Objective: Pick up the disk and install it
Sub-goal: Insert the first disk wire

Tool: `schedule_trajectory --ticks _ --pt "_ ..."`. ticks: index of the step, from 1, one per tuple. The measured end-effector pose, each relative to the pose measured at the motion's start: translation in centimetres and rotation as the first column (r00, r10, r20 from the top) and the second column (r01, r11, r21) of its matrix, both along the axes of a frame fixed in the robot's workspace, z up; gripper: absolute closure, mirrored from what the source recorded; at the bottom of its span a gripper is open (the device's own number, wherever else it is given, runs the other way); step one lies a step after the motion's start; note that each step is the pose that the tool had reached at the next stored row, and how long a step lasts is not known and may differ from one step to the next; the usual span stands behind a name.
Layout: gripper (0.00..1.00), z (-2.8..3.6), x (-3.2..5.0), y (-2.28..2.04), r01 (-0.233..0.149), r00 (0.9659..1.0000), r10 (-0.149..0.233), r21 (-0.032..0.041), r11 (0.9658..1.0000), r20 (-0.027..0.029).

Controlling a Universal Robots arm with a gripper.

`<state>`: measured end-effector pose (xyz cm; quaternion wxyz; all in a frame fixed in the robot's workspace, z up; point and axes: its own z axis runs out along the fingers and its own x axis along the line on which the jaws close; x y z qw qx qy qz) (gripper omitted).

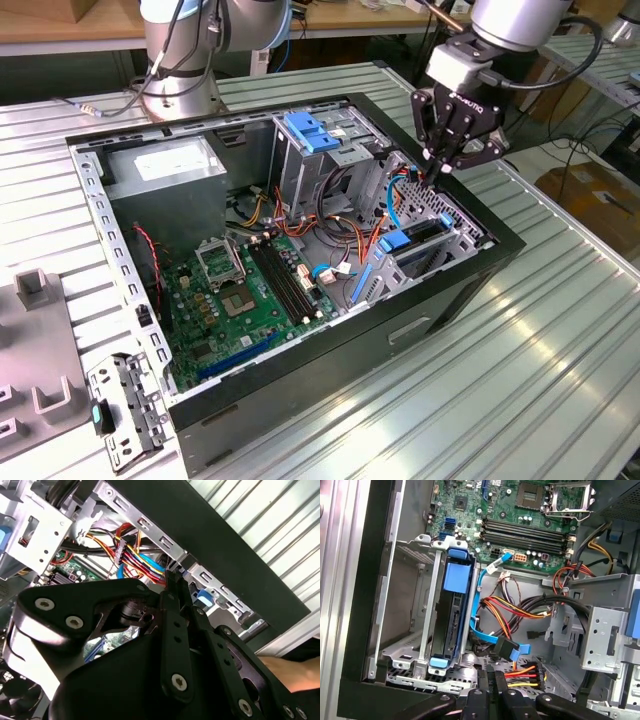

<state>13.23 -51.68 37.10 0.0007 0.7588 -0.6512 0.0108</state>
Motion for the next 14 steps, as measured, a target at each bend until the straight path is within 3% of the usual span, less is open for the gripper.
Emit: schedule_trajectory --ticks 5,6,7,10,14 --pt "0.84 -0.09 -0.17 -0.13 0.013 0.9999 -0.013 -0.0001 0.9999 0.0000" --pt "0.84 -0.14 -0.17 -0.36 0.015 0.9999 -0.015 0.0000 0.9999 0.0000" --pt "0.84 -0.17 -0.17 -0.91 0.019 0.9998 -0.019 -0.0001 0.9998 0.0000" --pt "0.84 -0.19 -0.17 -1.54 0.021 0.9998 -0.021 0.0000 0.9998 0.0000" --pt "0.84 -0.23 -0.19 -2.70 0.022 0.9998 -0.022 0.0000 0.9998 0.0000"
